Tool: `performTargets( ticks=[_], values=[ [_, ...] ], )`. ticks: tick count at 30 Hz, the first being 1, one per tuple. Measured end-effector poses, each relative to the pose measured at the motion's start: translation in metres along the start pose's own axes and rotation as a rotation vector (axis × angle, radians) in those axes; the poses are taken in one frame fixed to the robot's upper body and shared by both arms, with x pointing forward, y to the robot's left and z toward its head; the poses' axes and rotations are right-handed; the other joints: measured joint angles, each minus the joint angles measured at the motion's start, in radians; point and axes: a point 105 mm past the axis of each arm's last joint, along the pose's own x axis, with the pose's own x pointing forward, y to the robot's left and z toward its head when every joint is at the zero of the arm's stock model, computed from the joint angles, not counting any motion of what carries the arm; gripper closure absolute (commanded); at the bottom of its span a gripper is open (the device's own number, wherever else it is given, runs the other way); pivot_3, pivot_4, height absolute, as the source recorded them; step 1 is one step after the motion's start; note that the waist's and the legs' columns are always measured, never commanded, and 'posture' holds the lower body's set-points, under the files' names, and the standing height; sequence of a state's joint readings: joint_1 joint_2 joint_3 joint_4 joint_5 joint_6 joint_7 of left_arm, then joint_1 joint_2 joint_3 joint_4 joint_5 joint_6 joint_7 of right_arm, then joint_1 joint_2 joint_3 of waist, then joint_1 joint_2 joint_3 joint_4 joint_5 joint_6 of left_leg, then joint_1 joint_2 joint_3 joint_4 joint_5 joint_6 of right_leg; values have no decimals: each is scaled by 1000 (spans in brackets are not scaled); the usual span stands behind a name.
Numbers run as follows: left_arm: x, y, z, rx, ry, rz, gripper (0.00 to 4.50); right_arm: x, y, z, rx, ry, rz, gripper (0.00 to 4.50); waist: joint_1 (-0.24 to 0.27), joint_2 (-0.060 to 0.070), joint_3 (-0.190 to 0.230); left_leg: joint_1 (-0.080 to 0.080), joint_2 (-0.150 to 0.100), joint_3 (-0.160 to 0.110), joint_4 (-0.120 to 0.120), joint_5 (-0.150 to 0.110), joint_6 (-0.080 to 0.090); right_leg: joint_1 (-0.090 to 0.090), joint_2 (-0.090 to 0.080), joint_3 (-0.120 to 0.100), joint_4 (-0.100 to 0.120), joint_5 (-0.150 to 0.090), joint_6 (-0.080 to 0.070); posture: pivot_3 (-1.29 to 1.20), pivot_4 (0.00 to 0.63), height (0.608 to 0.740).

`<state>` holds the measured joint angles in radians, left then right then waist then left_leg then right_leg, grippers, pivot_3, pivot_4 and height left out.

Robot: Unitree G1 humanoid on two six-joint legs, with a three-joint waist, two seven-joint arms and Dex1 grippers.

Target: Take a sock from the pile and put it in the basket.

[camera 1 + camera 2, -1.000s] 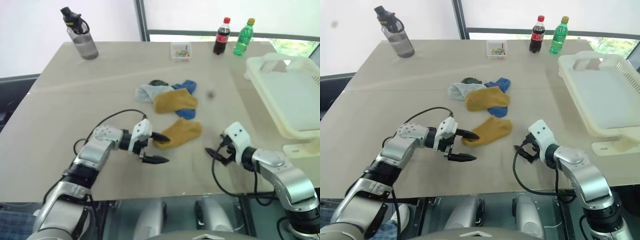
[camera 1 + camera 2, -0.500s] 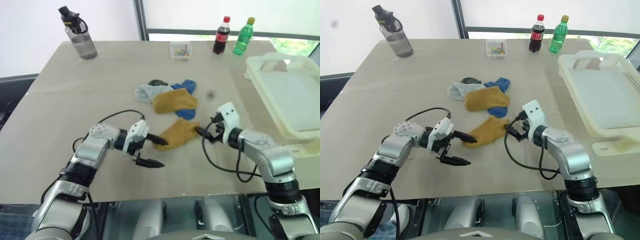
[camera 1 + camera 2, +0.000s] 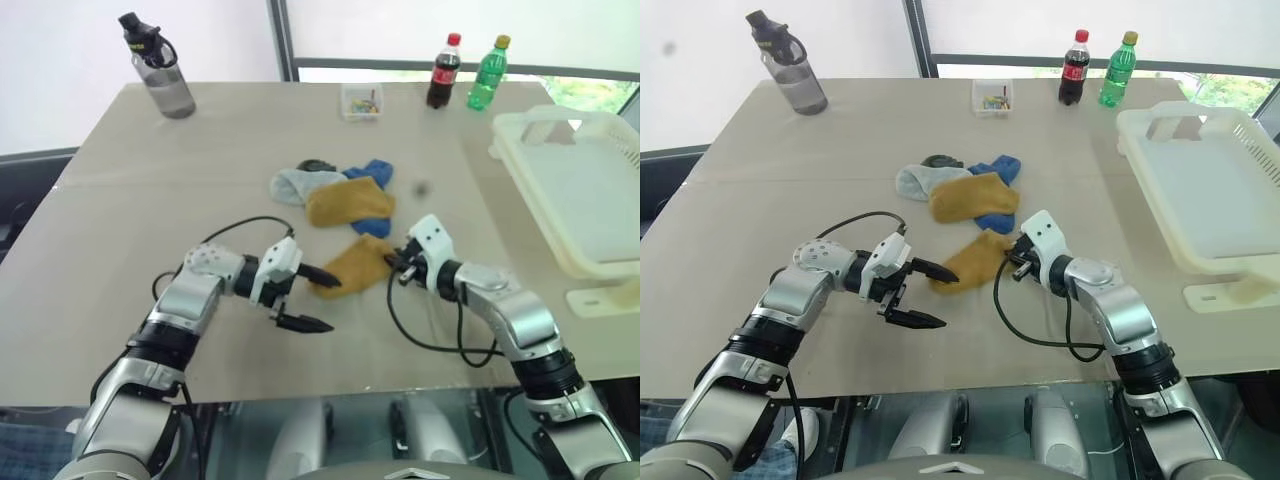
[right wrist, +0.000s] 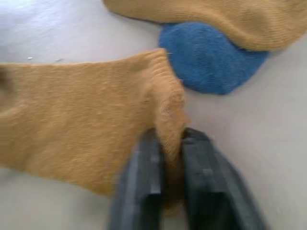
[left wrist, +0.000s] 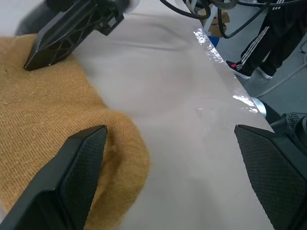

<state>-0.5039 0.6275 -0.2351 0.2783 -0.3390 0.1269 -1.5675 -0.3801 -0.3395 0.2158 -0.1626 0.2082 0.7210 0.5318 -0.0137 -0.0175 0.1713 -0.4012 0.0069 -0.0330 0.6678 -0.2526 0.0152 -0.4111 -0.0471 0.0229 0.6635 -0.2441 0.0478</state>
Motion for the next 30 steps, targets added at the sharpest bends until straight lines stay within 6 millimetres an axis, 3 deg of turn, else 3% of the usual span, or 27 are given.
performTargets(
  ticks=[8,18,29,30],
  values=[
    [10,3,7,81,-35,-23,0,-28,0,-12,77,35,-29,4442,2,0,0,0,0,0,0,0,0,0,0,0,0,0,0,0,150,740],
    [32,3,17,187,-11,-153,0,-67,-2,-28,239,70,-230,4442,0,0,0,0,0,-1,0,0,0,0,0,0,0,0,0,0,150,740],
    [41,5,21,208,10,-230,0,-84,12,-36,352,51,-333,4442,-3,0,0,0,0,-1,0,0,0,0,0,1,0,0,0,0,150,740],
    [42,4,21,204,7,-238,0,-83,13,-36,350,54,-330,3751,-4,0,0,0,0,-1,0,0,0,0,0,1,0,0,0,0,150,740]
  ],
)
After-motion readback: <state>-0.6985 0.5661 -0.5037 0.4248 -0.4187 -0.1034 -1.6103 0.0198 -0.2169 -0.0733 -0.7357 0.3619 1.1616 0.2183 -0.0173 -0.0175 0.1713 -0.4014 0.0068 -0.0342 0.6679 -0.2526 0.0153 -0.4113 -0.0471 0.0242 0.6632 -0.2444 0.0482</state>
